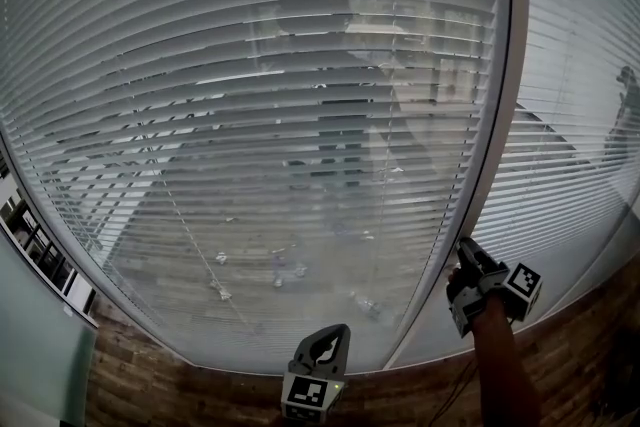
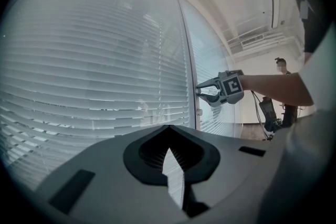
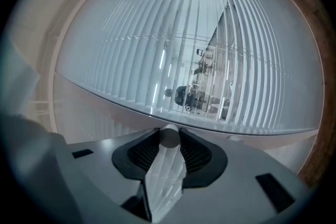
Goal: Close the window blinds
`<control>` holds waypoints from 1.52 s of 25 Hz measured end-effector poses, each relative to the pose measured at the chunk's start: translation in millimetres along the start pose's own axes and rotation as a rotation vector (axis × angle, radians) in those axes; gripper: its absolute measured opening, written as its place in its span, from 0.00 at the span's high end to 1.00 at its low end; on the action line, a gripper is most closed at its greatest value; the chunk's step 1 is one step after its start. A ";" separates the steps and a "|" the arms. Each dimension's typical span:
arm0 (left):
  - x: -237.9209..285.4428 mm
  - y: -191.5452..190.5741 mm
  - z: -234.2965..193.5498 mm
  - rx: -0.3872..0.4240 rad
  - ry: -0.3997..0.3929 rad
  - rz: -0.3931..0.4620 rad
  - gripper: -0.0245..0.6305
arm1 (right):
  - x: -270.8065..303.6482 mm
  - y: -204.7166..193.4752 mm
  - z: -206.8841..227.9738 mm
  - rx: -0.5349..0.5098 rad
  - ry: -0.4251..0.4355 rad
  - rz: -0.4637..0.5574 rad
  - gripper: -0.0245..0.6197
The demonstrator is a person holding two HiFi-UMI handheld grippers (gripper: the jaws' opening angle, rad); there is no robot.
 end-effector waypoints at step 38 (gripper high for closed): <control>0.5 -1.3 -1.5 0.006 0.010 -0.007 0.96 | 1.4 -16.4 -26.2 -1.469 -0.294 -0.005 0.76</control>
Point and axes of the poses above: the fingertips, and each gripper's own axes: x forward along the fingers, z to its right, y out of its top, the point moved 3 cm from there along -x, backward along the fingers, and after that the axes turned 2 degrees about -z, right-handed, at the moved point
